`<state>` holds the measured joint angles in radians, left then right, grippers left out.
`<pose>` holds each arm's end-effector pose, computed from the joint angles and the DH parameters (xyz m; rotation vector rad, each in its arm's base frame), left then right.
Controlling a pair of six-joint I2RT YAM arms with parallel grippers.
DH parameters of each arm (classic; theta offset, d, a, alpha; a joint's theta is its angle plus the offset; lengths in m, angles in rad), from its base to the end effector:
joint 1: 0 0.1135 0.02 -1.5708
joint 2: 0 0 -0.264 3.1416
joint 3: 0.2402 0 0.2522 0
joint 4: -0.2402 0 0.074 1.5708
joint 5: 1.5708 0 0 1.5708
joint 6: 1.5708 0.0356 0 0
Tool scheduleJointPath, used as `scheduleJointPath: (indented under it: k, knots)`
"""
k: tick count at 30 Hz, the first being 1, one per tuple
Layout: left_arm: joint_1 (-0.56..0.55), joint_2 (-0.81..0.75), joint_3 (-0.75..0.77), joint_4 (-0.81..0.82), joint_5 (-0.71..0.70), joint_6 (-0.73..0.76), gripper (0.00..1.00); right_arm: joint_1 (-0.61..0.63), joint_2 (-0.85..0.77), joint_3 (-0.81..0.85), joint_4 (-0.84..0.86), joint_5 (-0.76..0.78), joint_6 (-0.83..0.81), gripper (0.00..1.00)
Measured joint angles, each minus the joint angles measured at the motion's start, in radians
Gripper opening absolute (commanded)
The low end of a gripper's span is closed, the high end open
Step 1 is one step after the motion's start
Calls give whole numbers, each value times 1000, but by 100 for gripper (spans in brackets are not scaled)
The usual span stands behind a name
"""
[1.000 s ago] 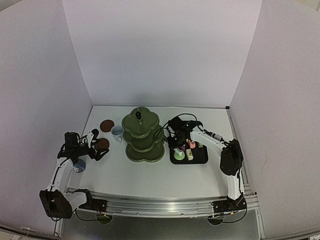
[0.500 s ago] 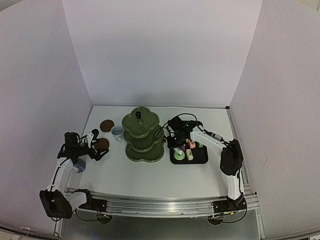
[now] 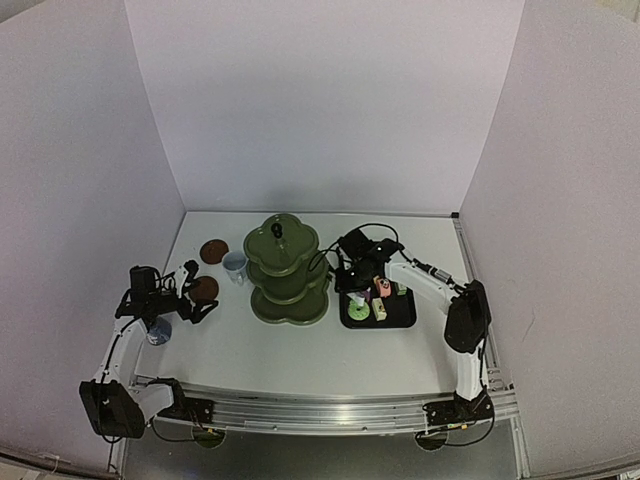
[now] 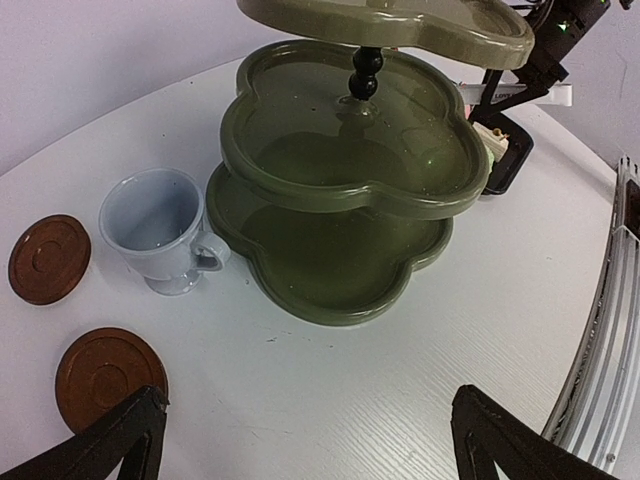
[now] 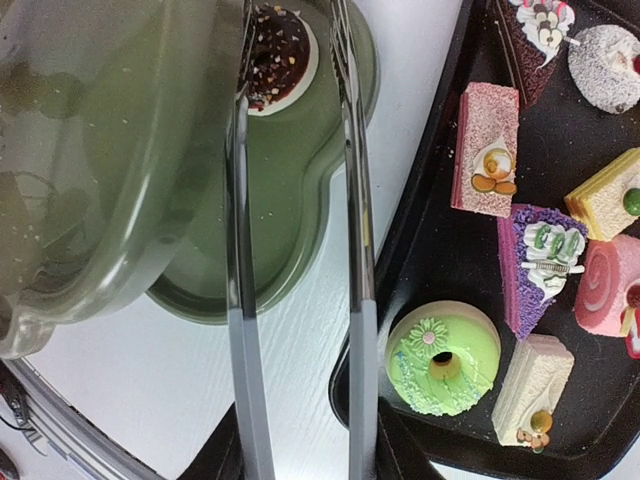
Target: Serve the afternoon tea
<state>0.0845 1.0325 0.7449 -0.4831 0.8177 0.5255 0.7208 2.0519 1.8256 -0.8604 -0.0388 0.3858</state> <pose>0.2086 -0.0084 0.2597 0.8303 1.9546 -0.5980 0.3337 0.2950 0.2541 -0.4667 2.6819 0.3981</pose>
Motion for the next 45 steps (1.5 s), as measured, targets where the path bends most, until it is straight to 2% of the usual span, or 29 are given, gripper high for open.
scheduleJointPath:
  k: [12,24,30,37,45]
  knots:
    - [0,0,0,0,0,2,100,0,-135,-95,-21,75,82,35]
    - [0,-14,-1,11,21,1,100,0,-362,-232,-192,118,173,34]
    - [-10,-40,-8,64,41,-37,100,19,-490,-362,-244,105,249,34]
    - [-15,-43,-22,90,44,-79,100,58,-522,-437,-250,62,315,34]
    - [-20,-44,-22,93,44,-102,100,68,-512,-443,-237,61,345,35]
